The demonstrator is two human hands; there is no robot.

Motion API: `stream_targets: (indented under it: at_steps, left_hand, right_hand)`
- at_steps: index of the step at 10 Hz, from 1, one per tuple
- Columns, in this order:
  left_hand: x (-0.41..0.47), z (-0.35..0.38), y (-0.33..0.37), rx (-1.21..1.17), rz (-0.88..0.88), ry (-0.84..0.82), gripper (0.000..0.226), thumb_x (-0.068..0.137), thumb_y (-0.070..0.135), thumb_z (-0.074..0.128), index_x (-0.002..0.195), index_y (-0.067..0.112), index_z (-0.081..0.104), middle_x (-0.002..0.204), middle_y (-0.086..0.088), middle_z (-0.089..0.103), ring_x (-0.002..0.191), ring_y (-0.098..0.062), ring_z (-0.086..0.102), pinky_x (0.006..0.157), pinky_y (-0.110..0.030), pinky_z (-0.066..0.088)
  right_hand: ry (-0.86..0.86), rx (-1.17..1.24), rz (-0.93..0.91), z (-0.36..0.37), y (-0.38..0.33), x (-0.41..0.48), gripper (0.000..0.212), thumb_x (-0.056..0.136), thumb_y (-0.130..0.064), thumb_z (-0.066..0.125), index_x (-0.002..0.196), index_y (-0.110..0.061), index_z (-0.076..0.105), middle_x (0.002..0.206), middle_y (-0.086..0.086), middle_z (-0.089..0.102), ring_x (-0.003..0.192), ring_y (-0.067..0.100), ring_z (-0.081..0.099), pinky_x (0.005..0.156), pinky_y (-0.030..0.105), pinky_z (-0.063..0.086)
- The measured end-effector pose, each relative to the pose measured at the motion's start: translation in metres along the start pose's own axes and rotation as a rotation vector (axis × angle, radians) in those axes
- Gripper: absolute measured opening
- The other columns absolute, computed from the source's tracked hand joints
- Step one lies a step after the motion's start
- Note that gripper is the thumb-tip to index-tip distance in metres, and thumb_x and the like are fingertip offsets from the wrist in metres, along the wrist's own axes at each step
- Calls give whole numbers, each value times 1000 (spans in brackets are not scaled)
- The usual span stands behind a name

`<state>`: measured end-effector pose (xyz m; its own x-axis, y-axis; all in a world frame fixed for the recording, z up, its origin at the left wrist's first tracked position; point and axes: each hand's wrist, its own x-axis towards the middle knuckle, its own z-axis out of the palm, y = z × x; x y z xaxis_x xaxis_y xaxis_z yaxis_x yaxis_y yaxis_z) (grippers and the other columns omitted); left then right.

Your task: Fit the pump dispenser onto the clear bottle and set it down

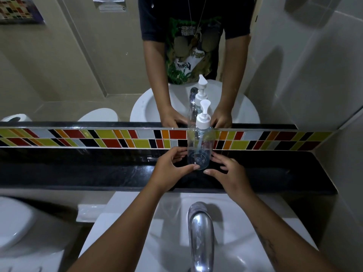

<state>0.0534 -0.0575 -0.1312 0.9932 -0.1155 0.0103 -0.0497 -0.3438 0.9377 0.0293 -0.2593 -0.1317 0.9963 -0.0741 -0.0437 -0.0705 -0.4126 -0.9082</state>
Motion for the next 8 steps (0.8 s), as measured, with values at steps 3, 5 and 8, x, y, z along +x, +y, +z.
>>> stream_targets:
  at_steps: [3, 5, 8]
  left_hand:
    - [-5, -3, -1, -34, -22, 24, 44, 76, 23, 88, 116, 23, 70, 116, 10, 73, 113, -5, 66, 99, -22, 51]
    - [-6, -4, 1, -39, -36, 34, 47, 79, 22, 86, 122, 19, 69, 118, 8, 73, 114, -6, 66, 102, -26, 52]
    - [-19, -14, 7, 80, 20, 331, 41, 79, 25, 86, 115, 13, 69, 108, 0, 70, 99, -15, 69, 87, -32, 60]
  right_hand:
    - [94, -163, -57, 14, 8, 4, 51, 71, -33, 82, 118, -37, 65, 115, -4, 61, 95, -14, 48, 93, 28, 47]
    - [151, -251, -44, 18, 1, -1, 47, 75, -37, 79, 119, -36, 65, 120, -2, 55, 102, 13, 60, 87, 23, 44]
    - [195, -242, -186, 12, 1, -8, 51, 78, -25, 78, 125, -13, 62, 117, 0, 60, 111, 24, 57, 93, 44, 50]
